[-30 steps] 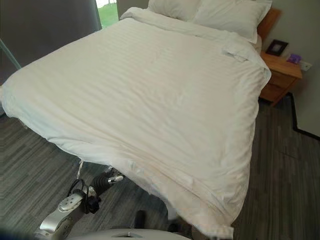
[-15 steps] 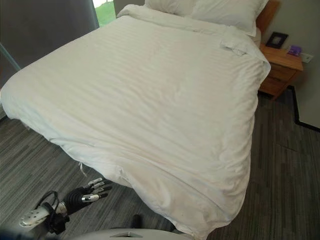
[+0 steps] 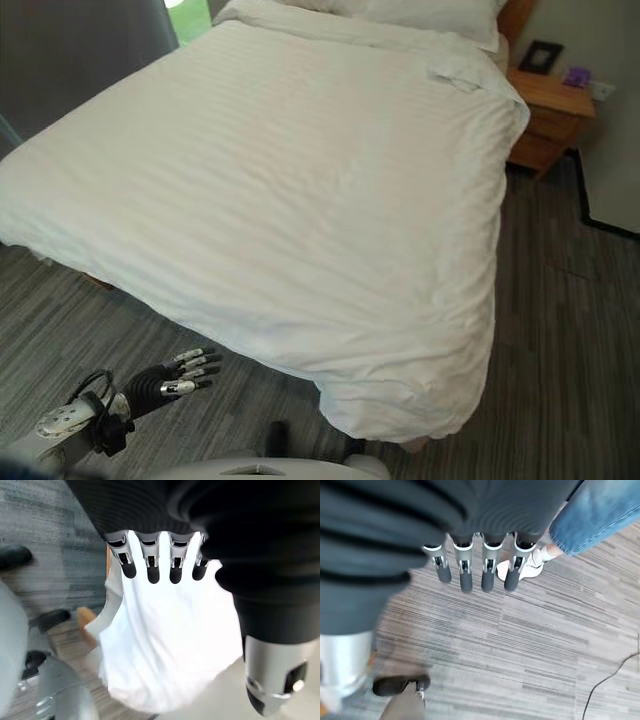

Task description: Making the bed.

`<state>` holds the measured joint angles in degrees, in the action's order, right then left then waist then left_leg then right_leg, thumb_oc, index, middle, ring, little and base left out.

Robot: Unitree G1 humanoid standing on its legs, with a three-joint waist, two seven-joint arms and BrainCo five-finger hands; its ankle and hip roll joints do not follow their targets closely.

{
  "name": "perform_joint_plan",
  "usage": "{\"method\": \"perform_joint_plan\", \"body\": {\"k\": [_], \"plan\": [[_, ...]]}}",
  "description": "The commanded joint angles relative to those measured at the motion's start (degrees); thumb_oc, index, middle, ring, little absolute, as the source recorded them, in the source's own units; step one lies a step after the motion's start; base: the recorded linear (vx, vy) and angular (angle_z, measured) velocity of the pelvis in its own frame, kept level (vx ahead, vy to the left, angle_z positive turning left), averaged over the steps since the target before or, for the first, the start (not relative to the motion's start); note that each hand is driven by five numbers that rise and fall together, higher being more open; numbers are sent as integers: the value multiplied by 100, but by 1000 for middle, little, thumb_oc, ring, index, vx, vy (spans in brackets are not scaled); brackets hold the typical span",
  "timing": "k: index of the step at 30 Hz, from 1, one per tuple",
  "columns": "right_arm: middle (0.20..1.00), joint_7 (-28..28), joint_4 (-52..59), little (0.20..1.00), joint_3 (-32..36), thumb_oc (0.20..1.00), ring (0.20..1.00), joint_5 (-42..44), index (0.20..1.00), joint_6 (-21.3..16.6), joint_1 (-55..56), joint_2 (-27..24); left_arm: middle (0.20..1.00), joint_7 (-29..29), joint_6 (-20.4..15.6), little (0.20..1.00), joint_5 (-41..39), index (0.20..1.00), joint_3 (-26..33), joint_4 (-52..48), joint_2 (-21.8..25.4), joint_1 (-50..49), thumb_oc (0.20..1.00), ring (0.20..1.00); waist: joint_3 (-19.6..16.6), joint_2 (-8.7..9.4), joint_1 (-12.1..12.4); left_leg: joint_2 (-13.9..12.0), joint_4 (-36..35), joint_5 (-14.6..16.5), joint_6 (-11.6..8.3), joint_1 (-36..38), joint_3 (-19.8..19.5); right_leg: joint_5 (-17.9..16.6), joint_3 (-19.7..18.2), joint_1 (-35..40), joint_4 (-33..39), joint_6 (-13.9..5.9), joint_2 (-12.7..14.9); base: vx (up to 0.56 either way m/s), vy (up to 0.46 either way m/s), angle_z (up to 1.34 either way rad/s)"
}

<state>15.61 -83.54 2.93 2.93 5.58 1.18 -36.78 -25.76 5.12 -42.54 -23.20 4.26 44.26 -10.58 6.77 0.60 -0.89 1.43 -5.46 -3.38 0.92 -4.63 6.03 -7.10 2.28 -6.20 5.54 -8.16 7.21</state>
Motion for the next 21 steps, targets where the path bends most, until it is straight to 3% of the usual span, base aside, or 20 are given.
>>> {"method": "perform_joint_plan", "body": {"k": [1,2,3,4,5,6,7,8,9,10,11,13,14,15,16,17,19,21], "plan": [[1000,-591,809,1000,-737,1000,1000,518,1000,-331,-1144,-103,1000,345,-513,1000,-68,1000,7,-221,-254,1112,1000,1000,470,69,393,-338,46,-93,-253,-63,175,104,875,29,-1228,-367,270,-456,134,-26],[1000,-977,1493,1000,-1224,1000,1000,13,1000,-384,-1466,336,1000,521,-527,1000,-19,1000,102,-324,-474,1002,1000,1000,462,10,468,-437,46,-147,-203,-69,362,340,966,117,-1718,-293,255,-478,190,-73],[1000,-1009,3222,1000,-1144,1000,1000,-231,1000,-398,-1008,301,1000,692,-585,1000,44,1000,480,-330,-650,740,1000,1000,493,1,359,-528,46,-199,-177,-92,585,467,825,75,-2228,-282,214,-245,120,-125],[1000,-1008,3272,1000,-1129,1000,1000,-239,1000,-367,-968,298,1000,692,-582,1000,47,1000,476,-338,-651,727,1000,1000,469,-2,382,-535,46,-205,-179,-107,604,463,805,43,-2241,-277,208,-335,28,-148],[1000,-1159,4944,1000,-768,1000,1000,-364,1000,-603,-199,295,1000,843,-788,1000,-47,1000,1022,-335,-974,281,1000,1000,458,64,336,-603,46,-310,-138,-145,816,493,640,129,-2855,-330,147,-201,-36,-107],[1000,-1158,4956,1000,-764,1000,1000,-367,1000,-596,-190,293,1000,843,-787,1000,-47,1000,1022,-338,-975,276,1000,1000,442,51,348,-623,46,-319,-143,-161,823,470,635,115,-2837,-322,126,-279,-138,-71],[1000,-1229,5512,1000,-706,1000,1000,-523,1000,-643,-212,257,1000,938,-815,1000,54,1000,1065,-180,-1236,214,1000,1000,396,123,440,-651,46,-373,-173,-313,872,836,722,520,-2118,-238,45,-282,-308,-47],[1000,-1447,5625,1000,-637,1000,1000,-353,1000,-701,-233,273,1000,1027,-898,1000,25,1000,1053,-158,-1429,284,1000,1000,379,269,610,-638,46,-700,-336,-644,818,1129,910,1048,-884,-6,-141,-283,-309,-33],[1000,-1447,5624,1000,-637,1000,1000,-353,1000,-701,-235,270,1000,1027,-899,1000,26,1000,1052,-157,-1432,287,1000,1000,370,255,612,-656,46,-712,-340,-661,814,1098,911,1045,-852,3,-163,-325,-317,-18],[1000,-1525,6009,1000,-615,1000,1000,-359,1000,-743,-240,266,1000,1208,-960,1000,208,1000,1128,-129,-1635,270,1000,1000,392,248,662,-699,46,-896,-446,-850,728,1037,887,1153,-304,55,-297,-372,-316,4],[1000,-1489,6666,1000,-518,1000,1000,-316,1000,-832,-65,227,1000,1390,-986,1000,288,1000,1182,-125,-1917,274,1000,1000,567,166,652,-793,46,-1264,-734,-1024,434,1056,863,1229,-129,189,-503,-374,-314,17],[1000,-1534,6653,1000,-515,1000,1000,-305,1000,-888,-104,170,1000,1408,-1000,1000,328,1000,1077,11,-2013,430,1000,1000,677,126,665,-793,102,-1360,-845,-1035,259,1013,925,1198,-226,227,-498,-284,-178,51],[1000,-1583,6854,1000,-535,1000,1000,-346,1000,-891,-257,62,1000,1503,-1038,1000,348,1000,1002,-24,-2105,568,1000,1000,811,185,699,-649,510,-1148,-834,-1040,-145,951,943,1141,-269,277,-421,-231,-104,38],[1000,-1582,6854,1000,-535,1000,1000,-346,1000,-891,-258,61,1000,1503,-1038,1000,348,1000,1002,-23,-2106,568,1000,1000,809,183,696,-650,515,-1147,-834,-1046,-148,950,946,1139,-269,278,-422,-448,-160,24],[1000,-1522,7486,1000,-394,1000,1000,297,1000,-1095,-203,250,1000,1497,-1065,1000,251,1000,952,-66,-2389,533,1000,1000,777,434,543,-512,1390,-438,-614,-950,-315,667,954,1027,-93,311,-249,-344,-116,13],[1000,-1459,7694,1000,-314,1000,1000,437,1000,-1161,-48,326,1000,1441,-1042,1000,230,1000,958,-95,-2403,466,1000,1000,718,474,499,-494,1522,-230,-529,-842,-244,651,931,1021,-75,320,-249,-347,-115,3],[1000,-1403,8025,1000,-257,1000,1000,494,1000,-1228,56,383,1000,1415,-1056,1000,259,1000,923,-113,-2419,445,1000,1000,672,494,450,-472,1770,-80,-470,-733,-200,636,916,1013,-72,341,-245,-94,-18,-9],[1000,-1420,8201,1000,-193,1000,1000,387,1000,-1263,210,392,1000,1420,-1037,1000,266,1000,853,-111,-2428,440,1000,1000,545,457,323,-436,1512,98,-405,-471,-119,673,946,1017,-71,353,-284,-35,26,19]]}}
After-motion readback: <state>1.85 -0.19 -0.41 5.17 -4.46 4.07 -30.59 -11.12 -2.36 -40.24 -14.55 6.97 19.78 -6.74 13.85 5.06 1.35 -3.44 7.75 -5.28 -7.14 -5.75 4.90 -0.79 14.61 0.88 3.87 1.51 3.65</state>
